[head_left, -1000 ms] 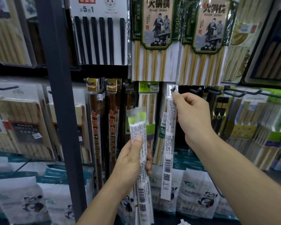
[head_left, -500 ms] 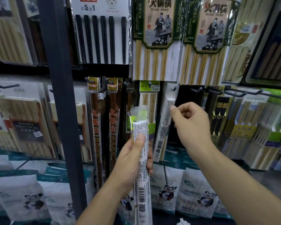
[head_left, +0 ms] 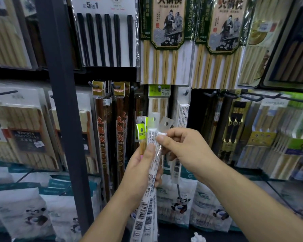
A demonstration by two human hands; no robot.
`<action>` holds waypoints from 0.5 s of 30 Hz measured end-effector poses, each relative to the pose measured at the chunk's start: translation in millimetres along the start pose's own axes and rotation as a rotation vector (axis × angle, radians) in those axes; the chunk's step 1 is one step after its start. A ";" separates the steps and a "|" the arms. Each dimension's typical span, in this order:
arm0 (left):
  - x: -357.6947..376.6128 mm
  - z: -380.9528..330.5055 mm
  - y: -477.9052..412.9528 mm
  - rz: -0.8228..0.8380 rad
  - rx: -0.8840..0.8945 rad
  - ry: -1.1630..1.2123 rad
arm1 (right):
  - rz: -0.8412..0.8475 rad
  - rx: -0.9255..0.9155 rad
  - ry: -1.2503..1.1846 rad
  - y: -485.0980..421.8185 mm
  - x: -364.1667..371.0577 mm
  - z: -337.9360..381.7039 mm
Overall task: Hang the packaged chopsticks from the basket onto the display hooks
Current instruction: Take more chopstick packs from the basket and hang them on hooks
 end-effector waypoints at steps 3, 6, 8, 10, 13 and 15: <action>-2.0 0.0 0.9 -0.018 -0.009 0.018 | -0.071 0.001 -0.028 0.0 -6.4 -0.9; -5.9 -0.9 0.3 -0.042 -0.006 -0.007 | -0.185 -0.041 -0.076 -0.4 -20.0 6.8; -6.9 -2.6 0.6 -0.061 -0.001 -0.015 | -0.253 -0.083 -0.115 -0.9 -30.7 16.7; -8.2 -4.1 0.3 -0.073 0.015 -0.030 | -0.307 -0.116 -0.122 -1.1 -40.5 27.4; -5.4 -5.4 0.4 -0.051 0.023 -0.042 | -0.376 -0.135 -0.099 -3.2 -51.5 38.5; -4.4 -4.3 0.0 -0.042 0.020 -0.042 | -0.401 -0.131 -0.093 -6.5 -55.0 42.8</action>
Point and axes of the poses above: each hand's wrist, its own y-axis away from the middle knuckle, its own x-axis out of the palm, z = x × y, the point moved 7 cm from there along -y, towards the middle knuckle, and after that the axes turned 6 degrees about z, right-handed, at the moved point
